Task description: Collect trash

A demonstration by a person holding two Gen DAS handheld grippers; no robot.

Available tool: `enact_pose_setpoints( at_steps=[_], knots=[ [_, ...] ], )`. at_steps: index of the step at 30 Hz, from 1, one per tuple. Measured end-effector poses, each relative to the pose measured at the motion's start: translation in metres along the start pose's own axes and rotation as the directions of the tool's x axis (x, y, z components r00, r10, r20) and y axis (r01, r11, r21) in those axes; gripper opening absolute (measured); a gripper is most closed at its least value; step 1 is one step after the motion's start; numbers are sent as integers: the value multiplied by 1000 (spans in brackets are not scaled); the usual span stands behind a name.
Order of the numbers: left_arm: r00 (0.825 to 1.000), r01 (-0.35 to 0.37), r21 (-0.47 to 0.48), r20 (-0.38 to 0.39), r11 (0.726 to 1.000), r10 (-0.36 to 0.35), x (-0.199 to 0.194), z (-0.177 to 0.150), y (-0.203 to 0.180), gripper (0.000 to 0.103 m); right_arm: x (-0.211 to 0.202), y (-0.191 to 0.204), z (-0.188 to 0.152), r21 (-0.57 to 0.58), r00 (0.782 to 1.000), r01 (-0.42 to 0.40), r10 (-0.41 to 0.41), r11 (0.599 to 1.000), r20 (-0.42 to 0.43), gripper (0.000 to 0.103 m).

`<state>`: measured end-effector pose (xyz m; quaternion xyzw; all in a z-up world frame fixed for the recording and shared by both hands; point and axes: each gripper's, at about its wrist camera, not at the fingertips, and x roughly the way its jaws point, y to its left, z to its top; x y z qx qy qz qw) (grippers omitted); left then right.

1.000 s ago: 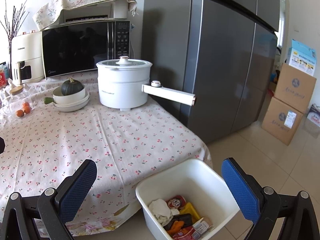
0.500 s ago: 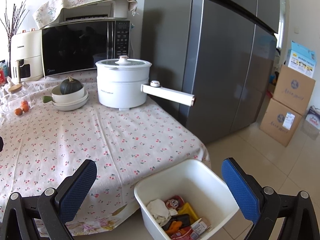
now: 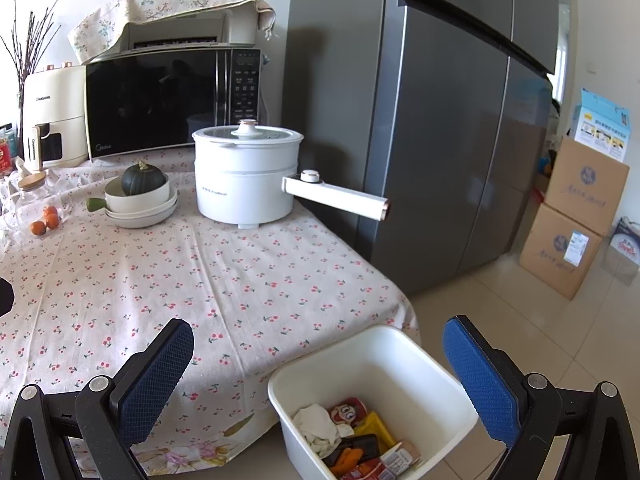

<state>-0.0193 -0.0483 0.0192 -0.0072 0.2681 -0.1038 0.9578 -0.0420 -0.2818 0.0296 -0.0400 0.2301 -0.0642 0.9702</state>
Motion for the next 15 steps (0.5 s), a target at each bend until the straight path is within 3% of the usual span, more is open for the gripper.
enact_pose_setpoints(
  at_steps=[15],
  knots=[
    [1000,21,-34,-4,999,-21,-3,1,2,103,-5,-2,3,14,999,9,-10,1000,36,102]
  ],
)
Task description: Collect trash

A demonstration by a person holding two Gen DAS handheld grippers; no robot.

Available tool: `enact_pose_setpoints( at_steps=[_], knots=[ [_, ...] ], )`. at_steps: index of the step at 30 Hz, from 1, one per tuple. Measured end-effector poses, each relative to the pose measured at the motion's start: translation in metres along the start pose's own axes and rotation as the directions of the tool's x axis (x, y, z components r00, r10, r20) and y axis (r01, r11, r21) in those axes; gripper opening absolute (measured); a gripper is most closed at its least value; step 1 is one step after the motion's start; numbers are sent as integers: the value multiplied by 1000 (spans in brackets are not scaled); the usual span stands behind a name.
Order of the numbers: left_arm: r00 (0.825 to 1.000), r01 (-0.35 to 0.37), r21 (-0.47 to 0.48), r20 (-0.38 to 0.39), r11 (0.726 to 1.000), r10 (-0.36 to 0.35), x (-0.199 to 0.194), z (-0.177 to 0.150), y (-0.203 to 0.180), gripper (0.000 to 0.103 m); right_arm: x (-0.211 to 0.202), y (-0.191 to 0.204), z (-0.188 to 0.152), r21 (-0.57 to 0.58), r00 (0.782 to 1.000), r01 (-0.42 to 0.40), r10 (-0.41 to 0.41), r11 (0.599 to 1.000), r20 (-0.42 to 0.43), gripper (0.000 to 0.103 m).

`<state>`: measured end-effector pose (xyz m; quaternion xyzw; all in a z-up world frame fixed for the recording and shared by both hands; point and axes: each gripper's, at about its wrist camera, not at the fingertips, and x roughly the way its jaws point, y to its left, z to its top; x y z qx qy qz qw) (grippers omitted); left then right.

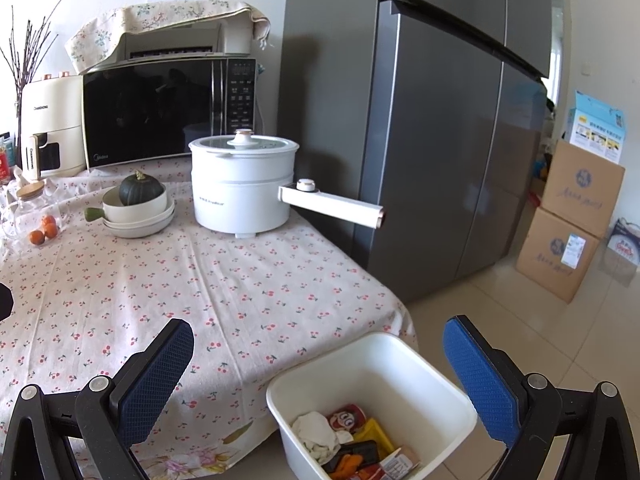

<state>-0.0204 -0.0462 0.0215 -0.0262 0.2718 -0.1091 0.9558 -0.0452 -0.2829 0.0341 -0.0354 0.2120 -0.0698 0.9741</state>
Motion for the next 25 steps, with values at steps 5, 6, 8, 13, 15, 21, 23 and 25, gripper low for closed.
enact_pose_setpoints(
  at_steps=[5,6,8,13,15,21,23,25],
  knots=[
    [1000,1,-5,4,1000,-1,-2,1,0,103,0,0,0,1,1000,4,-4,1000,4,102],
    [1000,2,-7,5,1000,-2,-3,0,0,103,0,1,0,0,1000,4,-4,1000,3,102],
    [1000,5,-9,5,1000,-5,-3,1,1,103,0,1,-1,-2,1000,5,-5,1000,4,102],
    [1000,5,-6,12,1000,-5,-5,1,0,103,-1,1,-1,-3,1000,5,-5,1000,8,102],
    [1000,4,-4,14,1000,-4,-5,0,-1,103,-1,1,-1,-2,1000,4,-4,1000,8,102],
    [1000,9,2,9,1000,-9,-4,0,-3,103,-1,0,-1,1,1000,6,-6,1000,11,102],
    [1000,21,2,1,1000,-21,-3,0,-3,103,-1,1,-1,1,1000,5,-5,1000,10,102],
    [999,35,-2,-16,999,-35,-2,0,-2,103,-1,2,-2,-2,1000,1,-1,1000,6,102]
  ],
)
